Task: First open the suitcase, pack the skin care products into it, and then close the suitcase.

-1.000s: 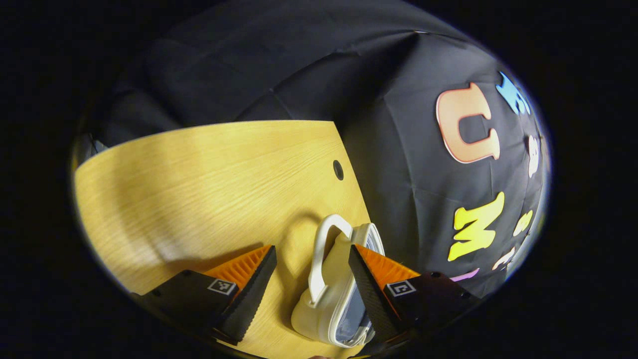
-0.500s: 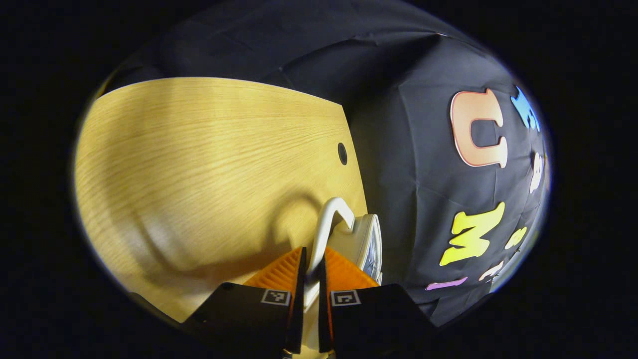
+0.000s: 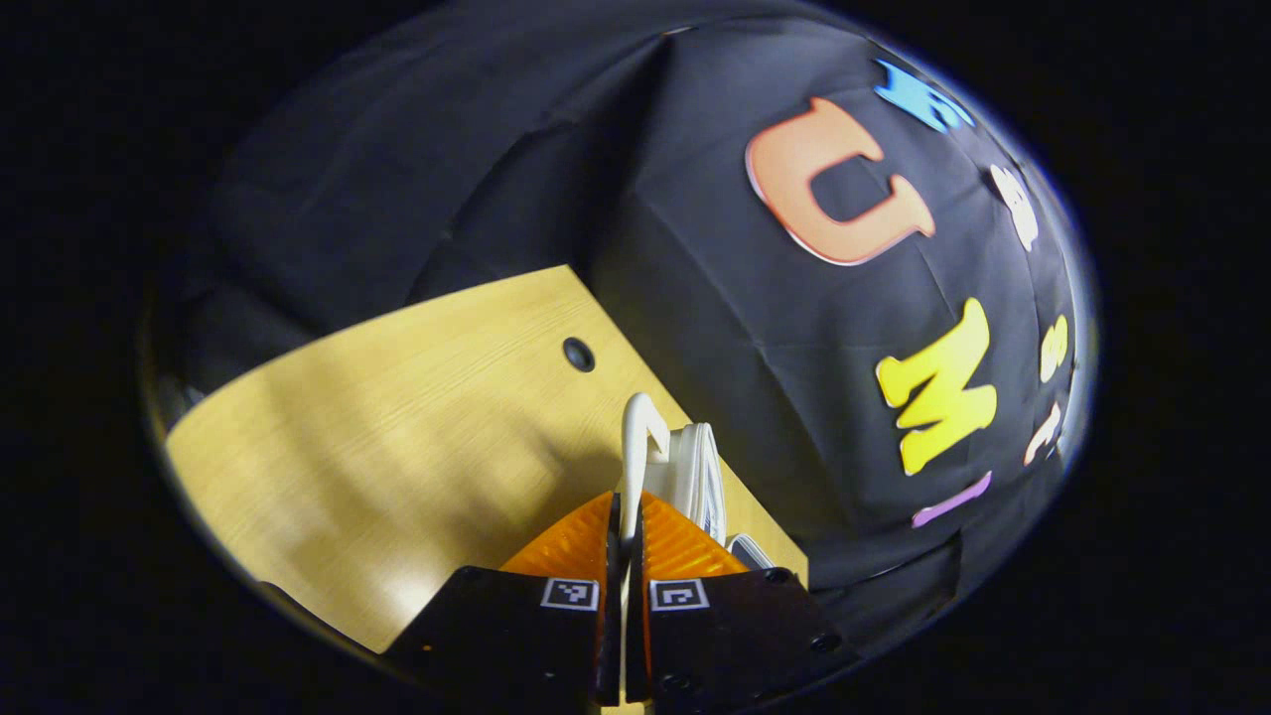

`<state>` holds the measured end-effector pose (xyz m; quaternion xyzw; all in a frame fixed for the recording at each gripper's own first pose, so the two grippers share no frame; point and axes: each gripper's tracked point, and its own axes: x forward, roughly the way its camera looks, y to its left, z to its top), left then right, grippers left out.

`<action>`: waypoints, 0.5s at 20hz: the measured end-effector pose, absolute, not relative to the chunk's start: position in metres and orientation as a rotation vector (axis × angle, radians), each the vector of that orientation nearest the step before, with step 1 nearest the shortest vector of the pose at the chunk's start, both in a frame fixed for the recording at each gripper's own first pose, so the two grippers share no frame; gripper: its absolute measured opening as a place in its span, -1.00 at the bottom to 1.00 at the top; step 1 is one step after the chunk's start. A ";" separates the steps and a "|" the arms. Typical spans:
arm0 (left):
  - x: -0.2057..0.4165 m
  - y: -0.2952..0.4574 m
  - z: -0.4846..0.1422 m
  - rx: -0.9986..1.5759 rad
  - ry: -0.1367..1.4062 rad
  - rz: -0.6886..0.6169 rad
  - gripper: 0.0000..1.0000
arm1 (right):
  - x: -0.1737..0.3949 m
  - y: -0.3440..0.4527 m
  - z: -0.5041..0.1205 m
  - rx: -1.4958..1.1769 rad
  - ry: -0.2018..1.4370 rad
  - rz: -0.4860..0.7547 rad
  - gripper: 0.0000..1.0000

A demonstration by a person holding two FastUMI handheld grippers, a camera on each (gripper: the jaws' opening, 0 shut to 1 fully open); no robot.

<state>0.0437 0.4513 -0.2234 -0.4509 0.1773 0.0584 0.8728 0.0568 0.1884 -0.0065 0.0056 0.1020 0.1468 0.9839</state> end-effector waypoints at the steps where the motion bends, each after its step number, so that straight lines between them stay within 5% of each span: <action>1: 0.043 0.449 -0.211 -0.886 0.366 0.125 -0.90 | 0.056 0.185 -0.003 0.012 0.193 0.305 0.59; 10: 0.036 0.374 -0.118 -0.458 0.259 0.139 -0.90 | 0.057 0.143 0.001 0.015 0.170 0.352 0.60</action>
